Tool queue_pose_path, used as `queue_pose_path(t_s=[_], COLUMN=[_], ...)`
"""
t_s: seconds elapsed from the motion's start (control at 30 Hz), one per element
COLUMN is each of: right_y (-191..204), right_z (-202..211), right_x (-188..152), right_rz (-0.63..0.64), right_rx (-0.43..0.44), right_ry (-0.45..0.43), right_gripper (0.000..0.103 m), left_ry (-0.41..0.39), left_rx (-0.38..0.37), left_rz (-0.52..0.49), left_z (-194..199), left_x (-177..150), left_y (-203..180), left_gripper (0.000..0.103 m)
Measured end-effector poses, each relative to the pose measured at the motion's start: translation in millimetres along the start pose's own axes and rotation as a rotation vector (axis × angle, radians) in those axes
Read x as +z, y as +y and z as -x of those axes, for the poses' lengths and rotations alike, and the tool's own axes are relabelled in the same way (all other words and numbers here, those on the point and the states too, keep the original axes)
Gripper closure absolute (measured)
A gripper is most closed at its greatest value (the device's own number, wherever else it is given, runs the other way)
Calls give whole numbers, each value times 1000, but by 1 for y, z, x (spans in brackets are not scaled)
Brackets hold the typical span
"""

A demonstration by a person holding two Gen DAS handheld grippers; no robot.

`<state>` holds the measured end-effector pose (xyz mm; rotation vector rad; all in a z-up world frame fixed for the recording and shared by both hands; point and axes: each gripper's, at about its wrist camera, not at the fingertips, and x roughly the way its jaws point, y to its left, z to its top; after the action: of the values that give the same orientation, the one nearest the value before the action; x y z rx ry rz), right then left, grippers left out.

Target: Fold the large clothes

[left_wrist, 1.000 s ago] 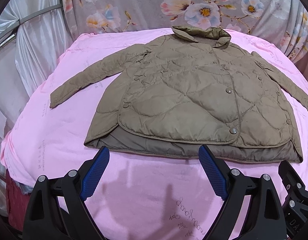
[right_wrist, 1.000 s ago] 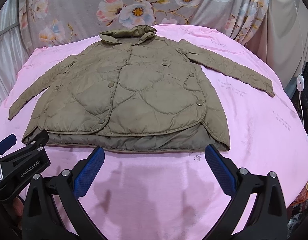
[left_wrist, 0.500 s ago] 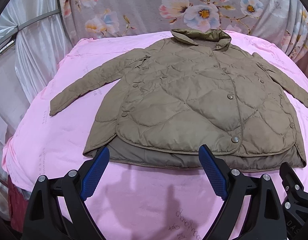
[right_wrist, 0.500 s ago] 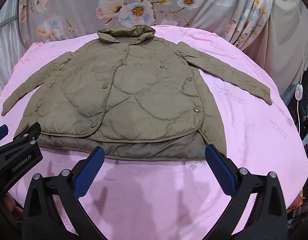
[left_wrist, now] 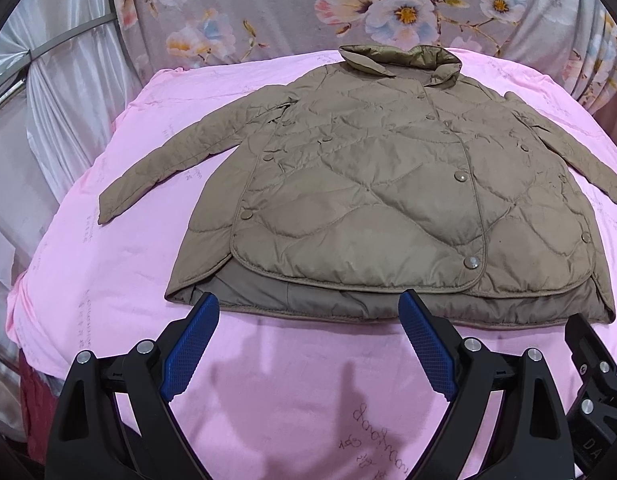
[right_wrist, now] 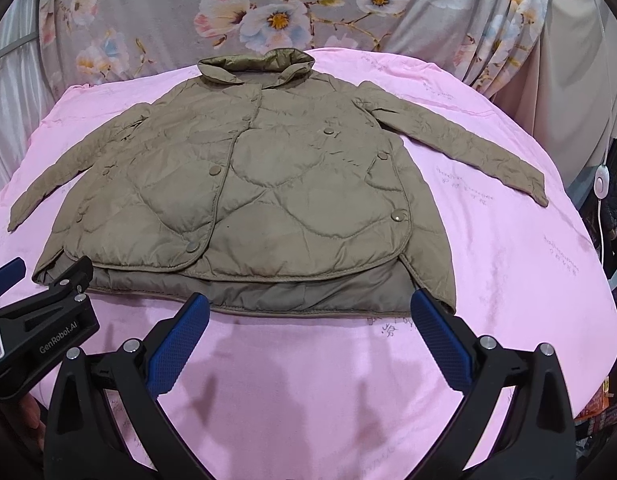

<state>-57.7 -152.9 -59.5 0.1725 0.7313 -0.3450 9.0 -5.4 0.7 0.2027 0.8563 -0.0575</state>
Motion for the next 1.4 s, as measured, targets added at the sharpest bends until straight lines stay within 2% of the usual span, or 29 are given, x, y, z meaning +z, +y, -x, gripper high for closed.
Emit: queue_pose_path(t_s=[0.83, 1.03, 1.2, 1.4], right_y=[3, -8, -51, -167], right_z=[-9, -3, -13, -39], right_x=[-1, 2, 17, 60], right_rz=[-19, -61, -123, -386], right_rx=[19, 30, 13, 11], right_ry=[10, -63, -102, -209], right_gripper=[5, 5, 5, 5], left_ry=[20, -8, -24, -40], left_rx=[6, -9, -35, -2], left_rz=[5, 19, 66, 61], left_z=[-11, -12, -16, -30], left_x=[-4, 0, 11, 37], left_y=[8, 9, 17, 27], left_gripper=[14, 14, 14, 14])
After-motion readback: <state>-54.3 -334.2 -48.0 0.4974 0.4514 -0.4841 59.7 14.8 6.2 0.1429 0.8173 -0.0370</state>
